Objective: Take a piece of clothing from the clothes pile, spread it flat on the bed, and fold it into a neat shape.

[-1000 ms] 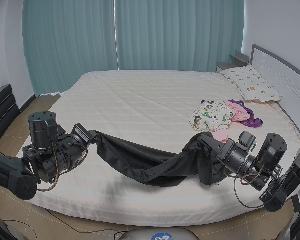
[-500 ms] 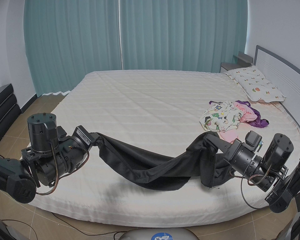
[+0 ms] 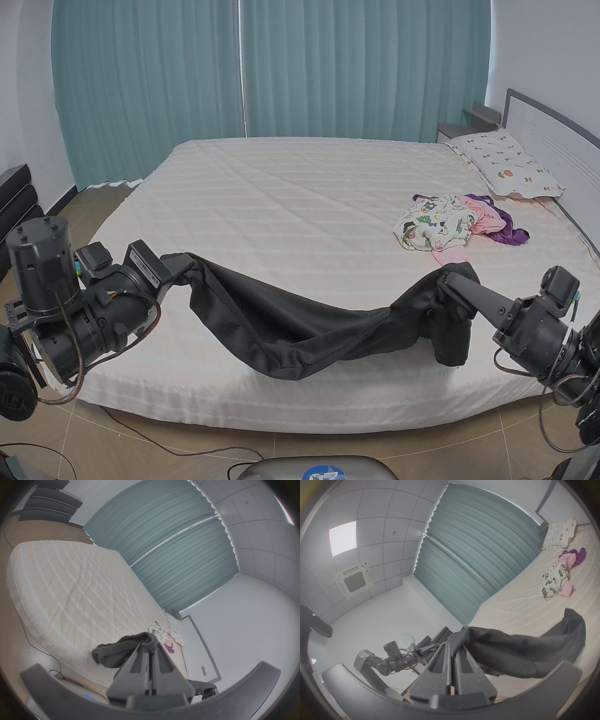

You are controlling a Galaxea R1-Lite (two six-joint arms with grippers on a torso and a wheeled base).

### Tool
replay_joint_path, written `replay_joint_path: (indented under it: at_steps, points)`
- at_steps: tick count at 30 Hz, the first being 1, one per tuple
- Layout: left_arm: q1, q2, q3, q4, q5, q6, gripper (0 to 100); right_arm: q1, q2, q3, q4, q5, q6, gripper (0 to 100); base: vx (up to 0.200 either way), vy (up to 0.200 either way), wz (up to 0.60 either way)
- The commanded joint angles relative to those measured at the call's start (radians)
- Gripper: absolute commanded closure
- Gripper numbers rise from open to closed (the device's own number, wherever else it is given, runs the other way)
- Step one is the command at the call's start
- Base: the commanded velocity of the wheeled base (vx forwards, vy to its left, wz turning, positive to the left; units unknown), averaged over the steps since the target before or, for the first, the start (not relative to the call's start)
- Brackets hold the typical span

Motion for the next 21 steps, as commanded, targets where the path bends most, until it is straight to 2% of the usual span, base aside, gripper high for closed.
replay_joint_path:
  at_steps: [1, 3, 6, 7, 8, 10, 13, 16, 21]
  points:
    - [-0.005, -0.121, -0.087, 0.070, 0.003, 0.002, 100, 0.036, -0.224, -0.223, 0.223, -0.018, -0.023, 100, 0.000, 0.000, 0.00]
    - [0.021, -0.109, -0.211, 0.167, 0.004, 0.001, 100, -0.064, -0.198, -0.447, 0.387, 0.002, 0.000, 100, 0.000, 0.000, 0.00]
    - [0.041, -0.066, -0.263, 0.197, 0.003, 0.001, 100, -0.188, -0.083, -0.617, 0.452, 0.054, 0.017, 100, 0.000, 0.000, 0.00]
    - [0.041, -0.066, -0.263, 0.197, 0.003, 0.001, 100, -0.188, -0.083, -0.617, 0.452, 0.054, 0.017, 100, 0.000, 0.000, 0.00]
    - [0.050, -0.009, -0.285, 0.196, 0.009, 0.002, 100, -0.275, 0.012, -0.746, 0.484, 0.084, 0.017, 100, 0.000, 0.000, 0.00]
    - [0.066, 0.039, -0.294, 0.193, 0.018, 0.001, 100, -0.321, 0.101, -0.840, 0.498, 0.097, 0.016, 100, 0.000, 0.000, 0.00]
    - [0.078, 0.114, -0.309, 0.191, 0.024, -0.004, 100, -0.349, 0.215, -0.996, 0.573, 0.100, 0.013, 100, 0.000, 0.000, 0.00]
    - [0.100, 0.172, -0.331, 0.191, 0.021, -0.015, 100, -0.360, 0.314, -1.081, 0.668, 0.092, -0.004, 100, 0.000, 0.000, 0.00]
    - [0.124, 0.258, -0.383, 0.191, 0.007, -0.045, 100, -0.383, 0.457, -1.127, 0.660, 0.037, -0.013, 100, 0.040, 0.000, 0.00]
